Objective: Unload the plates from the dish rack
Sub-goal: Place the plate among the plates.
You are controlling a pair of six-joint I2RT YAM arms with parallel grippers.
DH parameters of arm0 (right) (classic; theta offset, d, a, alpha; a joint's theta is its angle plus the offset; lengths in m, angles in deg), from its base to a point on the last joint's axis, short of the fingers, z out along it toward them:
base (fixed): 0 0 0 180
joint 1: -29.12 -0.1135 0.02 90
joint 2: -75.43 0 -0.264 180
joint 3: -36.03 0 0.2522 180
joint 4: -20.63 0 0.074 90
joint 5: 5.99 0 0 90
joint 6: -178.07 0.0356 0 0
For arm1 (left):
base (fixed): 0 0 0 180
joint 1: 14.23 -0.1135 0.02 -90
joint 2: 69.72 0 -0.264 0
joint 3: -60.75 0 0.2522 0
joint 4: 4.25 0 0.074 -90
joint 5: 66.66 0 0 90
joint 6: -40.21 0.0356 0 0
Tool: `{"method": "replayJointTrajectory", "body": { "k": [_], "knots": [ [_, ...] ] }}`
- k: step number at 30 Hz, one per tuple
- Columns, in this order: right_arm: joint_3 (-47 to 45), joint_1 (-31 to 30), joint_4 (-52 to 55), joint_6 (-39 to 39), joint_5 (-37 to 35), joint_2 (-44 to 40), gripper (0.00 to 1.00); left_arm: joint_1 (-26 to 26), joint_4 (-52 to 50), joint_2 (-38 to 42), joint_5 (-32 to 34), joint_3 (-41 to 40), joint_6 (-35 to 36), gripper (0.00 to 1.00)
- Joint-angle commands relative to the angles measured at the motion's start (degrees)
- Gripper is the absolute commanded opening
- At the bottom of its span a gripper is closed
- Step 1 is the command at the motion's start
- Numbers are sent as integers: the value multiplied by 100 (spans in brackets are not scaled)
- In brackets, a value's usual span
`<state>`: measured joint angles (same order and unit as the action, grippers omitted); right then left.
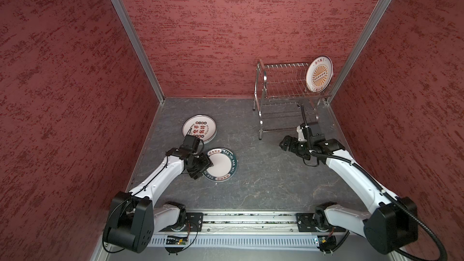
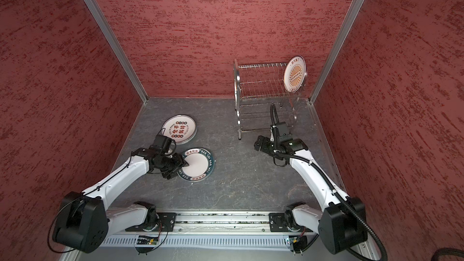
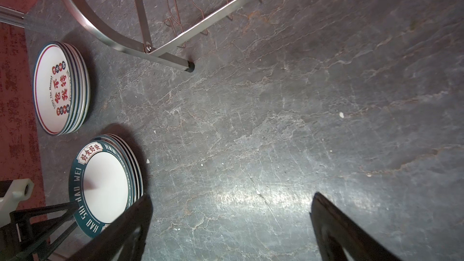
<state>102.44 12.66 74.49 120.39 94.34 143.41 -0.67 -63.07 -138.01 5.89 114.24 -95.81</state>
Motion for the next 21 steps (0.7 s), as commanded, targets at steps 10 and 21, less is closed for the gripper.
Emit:
{"method": "replayJointTrajectory", "body": {
  "k": [10, 21],
  "knots": [
    [19, -41, 10, -90, -52, -220, 99, 53, -84, -218, 163, 195, 149, 75],
    [1627, -31, 642, -664, -1084, -126, 99, 90, -310, -75, 342, 522, 348, 91]
  ]
}}
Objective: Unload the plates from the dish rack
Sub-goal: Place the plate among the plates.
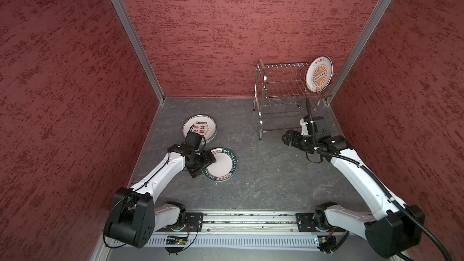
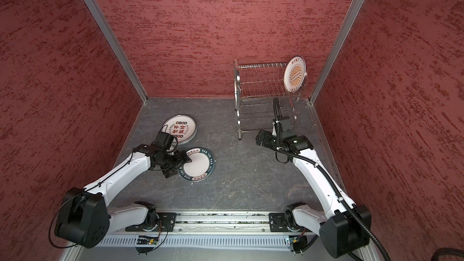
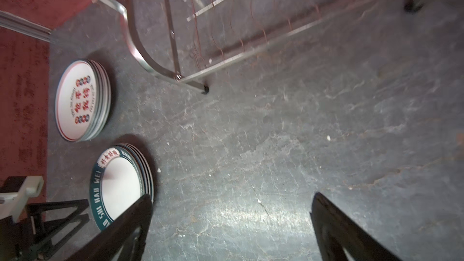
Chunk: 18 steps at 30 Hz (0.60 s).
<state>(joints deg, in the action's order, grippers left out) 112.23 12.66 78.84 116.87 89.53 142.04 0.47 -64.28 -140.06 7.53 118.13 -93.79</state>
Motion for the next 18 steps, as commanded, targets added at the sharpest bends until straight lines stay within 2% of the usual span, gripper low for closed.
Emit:
{"method": "replayJointTrajectory", "body": {
  "k": [1, 3, 4, 9, 12, 15, 18],
  "knots": [
    [949, -26, 339, -412, -761, 88, 99, -66, -229, 180, 178, 168, 174, 92],
    [1562, -7, 577, -558, -1130, 238, 99, -135, -301, 282, 190, 222, 226, 95],
    [1890, 15, 682, -636, -1357, 308, 99, -184, -337, 335, 187, 252, 270, 100],
    [3287, 438, 831, -1009, -2122, 793, 99, -424, -430, 495, 105, 362, 447, 99],
    [4050, 921, 775, -1044, -1927, 1219, 99, -509, -472, 537, 18, 393, 498, 99],
    [4813, 1439, 822, -975, -1413, 1792, 99, -561, -469, 637, -63, 352, 499, 99],
    [5336, 1745, 837, -920, -1218, 2291, 99, -608, -471, 761, -167, 316, 528, 100]
  ]
}}
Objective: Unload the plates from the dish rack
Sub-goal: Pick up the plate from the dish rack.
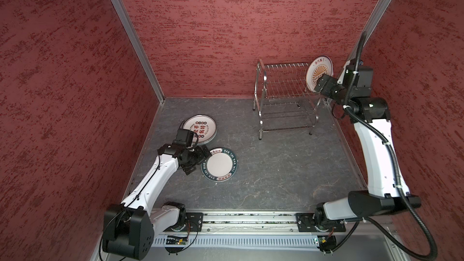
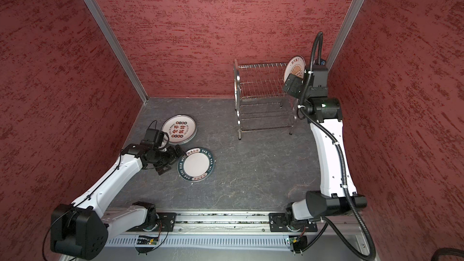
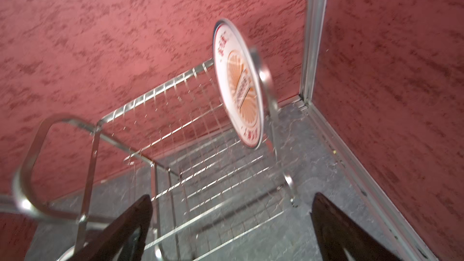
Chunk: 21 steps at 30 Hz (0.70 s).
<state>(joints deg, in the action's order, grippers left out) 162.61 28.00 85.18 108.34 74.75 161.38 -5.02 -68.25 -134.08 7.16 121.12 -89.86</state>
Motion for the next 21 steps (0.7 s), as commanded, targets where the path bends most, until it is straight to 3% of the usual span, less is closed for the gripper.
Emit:
{"method": "replayJointTrajectory", "body": {
  "k": [1, 11, 21],
  "knots": [
    [389, 272, 127, -59, 311, 475, 99, -85, -82, 213, -148, 15, 151, 99],
    [861, 600, -268, 47, 690, 1286, 98, -271, -184, 465, -254, -5, 347, 99],
    [785, 682, -583, 100, 1175, 1458, 85, -412, -123, 556, -324, -152, 373, 99]
  ]
}}
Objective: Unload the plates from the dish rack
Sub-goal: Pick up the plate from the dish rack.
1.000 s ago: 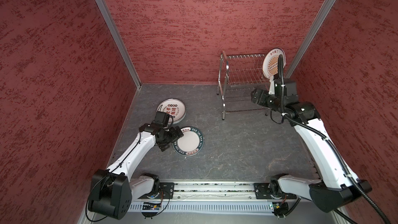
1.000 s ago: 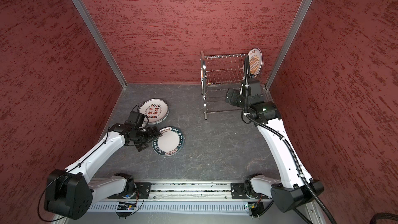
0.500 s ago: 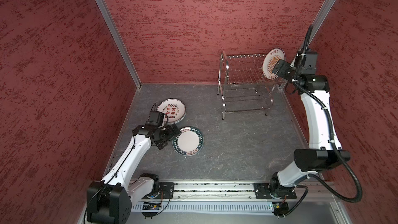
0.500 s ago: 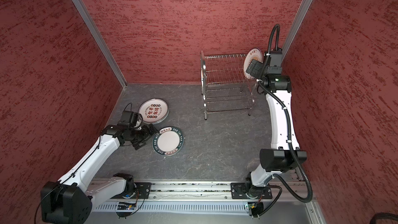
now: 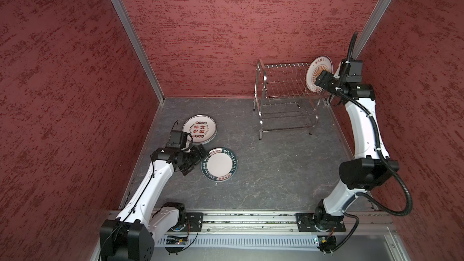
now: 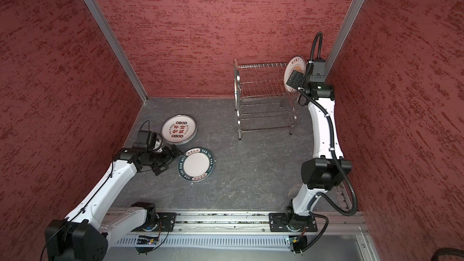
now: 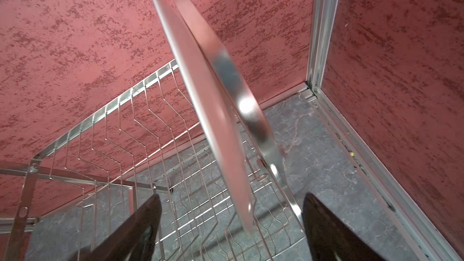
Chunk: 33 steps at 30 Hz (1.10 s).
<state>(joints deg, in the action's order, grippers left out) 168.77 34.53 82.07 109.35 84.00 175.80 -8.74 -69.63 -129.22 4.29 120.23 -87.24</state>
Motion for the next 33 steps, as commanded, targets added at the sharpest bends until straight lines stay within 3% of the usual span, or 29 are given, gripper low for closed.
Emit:
{"method": "replayJointTrajectory", "body": {
  "k": [1, 11, 22, 33],
  "knots": [
    [172, 22, -285, 4, 285, 35, 85, -56, 26, 62, -46, -80, 121, 99],
    [121, 23, -438, -117, 449, 188, 70, -178, 107, 97, -72, -222, 152, 99],
    [45, 22, -586, -430, 177, 338, 55, -229, 231, 60, -196, -301, 170, 99],
    [-658, 22, -1472, -710, 118, 202, 44, -233, 345, 296, -266, -319, 124, 99]
  ]
}}
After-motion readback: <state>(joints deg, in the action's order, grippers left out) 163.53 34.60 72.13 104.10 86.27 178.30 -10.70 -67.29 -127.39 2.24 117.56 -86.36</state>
